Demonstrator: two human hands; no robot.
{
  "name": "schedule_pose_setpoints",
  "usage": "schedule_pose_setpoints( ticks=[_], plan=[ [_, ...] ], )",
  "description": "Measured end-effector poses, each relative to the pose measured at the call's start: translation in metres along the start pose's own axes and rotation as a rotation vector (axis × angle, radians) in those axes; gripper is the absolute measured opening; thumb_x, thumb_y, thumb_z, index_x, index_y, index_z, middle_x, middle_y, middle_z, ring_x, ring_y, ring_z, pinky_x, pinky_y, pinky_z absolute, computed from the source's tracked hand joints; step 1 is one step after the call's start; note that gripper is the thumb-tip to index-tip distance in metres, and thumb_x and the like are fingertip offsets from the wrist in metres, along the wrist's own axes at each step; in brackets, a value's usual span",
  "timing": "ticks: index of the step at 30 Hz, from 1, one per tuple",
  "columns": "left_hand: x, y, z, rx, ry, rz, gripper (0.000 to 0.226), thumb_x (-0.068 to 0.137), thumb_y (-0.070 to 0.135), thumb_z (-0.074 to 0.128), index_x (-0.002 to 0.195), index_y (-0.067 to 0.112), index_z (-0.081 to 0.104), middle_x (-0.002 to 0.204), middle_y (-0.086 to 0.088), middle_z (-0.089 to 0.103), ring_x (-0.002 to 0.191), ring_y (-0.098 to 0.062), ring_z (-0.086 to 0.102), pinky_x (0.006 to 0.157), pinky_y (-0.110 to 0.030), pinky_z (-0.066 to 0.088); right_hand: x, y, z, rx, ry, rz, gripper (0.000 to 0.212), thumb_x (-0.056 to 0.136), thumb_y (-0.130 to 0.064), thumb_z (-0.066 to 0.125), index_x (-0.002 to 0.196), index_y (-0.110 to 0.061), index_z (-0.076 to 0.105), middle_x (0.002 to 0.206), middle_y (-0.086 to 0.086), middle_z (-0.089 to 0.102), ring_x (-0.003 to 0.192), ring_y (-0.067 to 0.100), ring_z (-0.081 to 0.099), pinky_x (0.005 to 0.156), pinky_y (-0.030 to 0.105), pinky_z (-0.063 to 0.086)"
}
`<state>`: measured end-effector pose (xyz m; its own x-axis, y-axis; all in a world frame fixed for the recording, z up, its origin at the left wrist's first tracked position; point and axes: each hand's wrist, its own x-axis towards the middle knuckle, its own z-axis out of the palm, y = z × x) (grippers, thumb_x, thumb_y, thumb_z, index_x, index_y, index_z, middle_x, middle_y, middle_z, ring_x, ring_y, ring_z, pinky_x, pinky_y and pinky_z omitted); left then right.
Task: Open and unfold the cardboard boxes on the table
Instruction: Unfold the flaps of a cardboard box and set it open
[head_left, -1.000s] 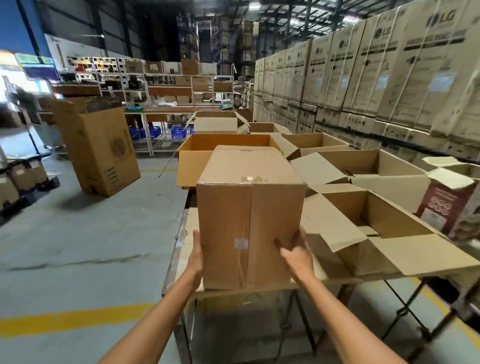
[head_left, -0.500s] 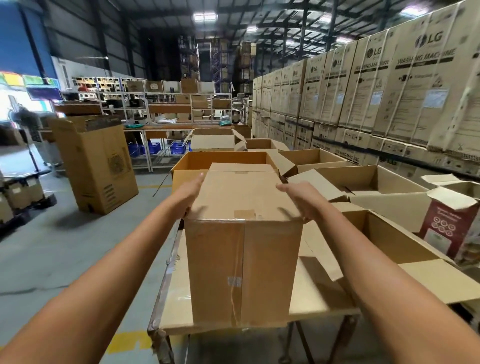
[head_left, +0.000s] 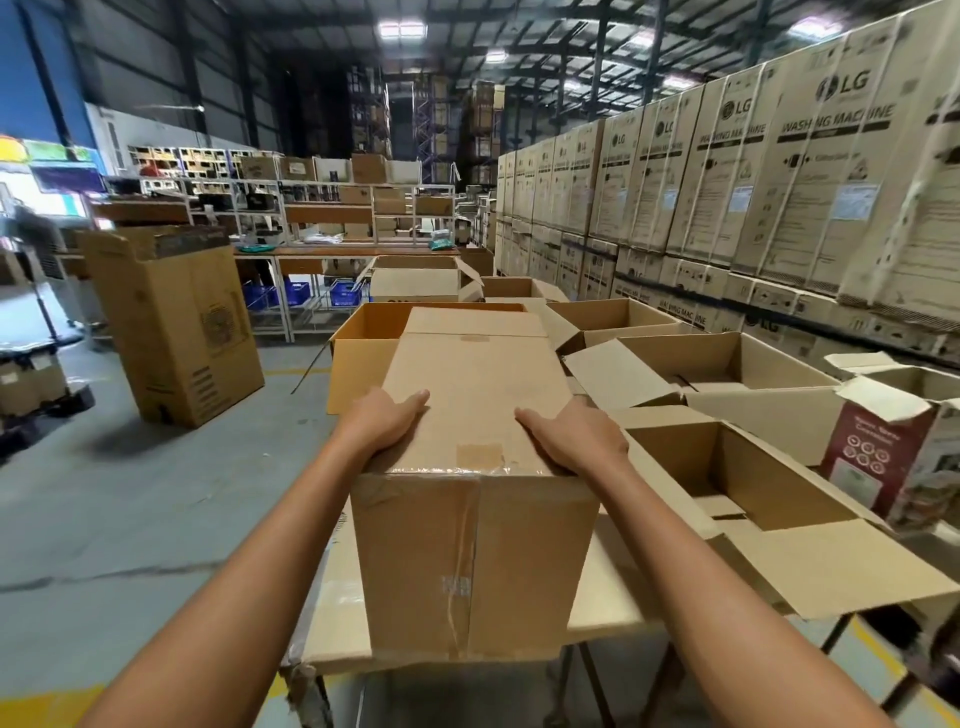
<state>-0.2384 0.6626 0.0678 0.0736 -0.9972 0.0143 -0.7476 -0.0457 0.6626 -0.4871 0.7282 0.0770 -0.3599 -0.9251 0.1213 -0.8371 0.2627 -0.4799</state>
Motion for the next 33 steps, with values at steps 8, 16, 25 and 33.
schedule_pose_setpoints(
  ticks=[8,16,25,33],
  plan=[
    [-0.058,-0.007,0.005,-0.183,0.066,0.074,0.084,0.084,0.077,0.047,0.142,0.017,0.041,0.140,-0.007,0.056,0.121,-0.032,0.056,0.099,-0.048,0.047,-0.076,0.026,-0.018,0.140,0.099,-0.011,0.090,0.080,-0.077,0.057,0.142,-0.015,0.039,0.137,0.009,0.057,0.122,0.034,0.056,0.093,0.044,0.048],
    [-0.082,-0.003,0.010,-0.267,0.272,0.160,0.063,0.094,0.061,0.050,0.138,0.018,0.039,0.130,-0.010,0.060,0.112,-0.035,0.059,0.089,-0.042,0.047,-0.078,0.025,-0.016,0.233,0.284,-0.115,0.097,0.076,-0.074,0.066,0.148,-0.020,0.030,0.126,0.008,0.065,0.108,0.033,0.065,0.081,0.038,0.052],
    [-0.103,-0.060,0.081,-0.492,0.416,0.168,0.064,0.093,0.034,0.066,0.145,0.016,0.035,0.135,-0.010,0.059,0.118,-0.031,0.059,0.088,-0.031,0.045,-0.080,0.055,0.072,0.478,0.184,-0.089,0.104,0.075,-0.057,0.079,0.155,-0.022,0.023,0.144,0.008,0.054,0.125,0.033,0.057,0.099,0.041,0.049],
    [-0.080,-0.082,0.112,-0.461,0.285,0.176,0.071,0.092,0.031,0.066,0.150,0.020,0.026,0.140,-0.007,0.053,0.118,-0.032,0.058,0.094,-0.046,0.052,-0.054,0.074,0.110,0.482,-0.034,0.011,0.094,0.078,-0.049,0.080,0.146,-0.024,0.019,0.138,0.006,0.058,0.117,0.032,0.061,0.096,0.044,0.053]
  ],
)
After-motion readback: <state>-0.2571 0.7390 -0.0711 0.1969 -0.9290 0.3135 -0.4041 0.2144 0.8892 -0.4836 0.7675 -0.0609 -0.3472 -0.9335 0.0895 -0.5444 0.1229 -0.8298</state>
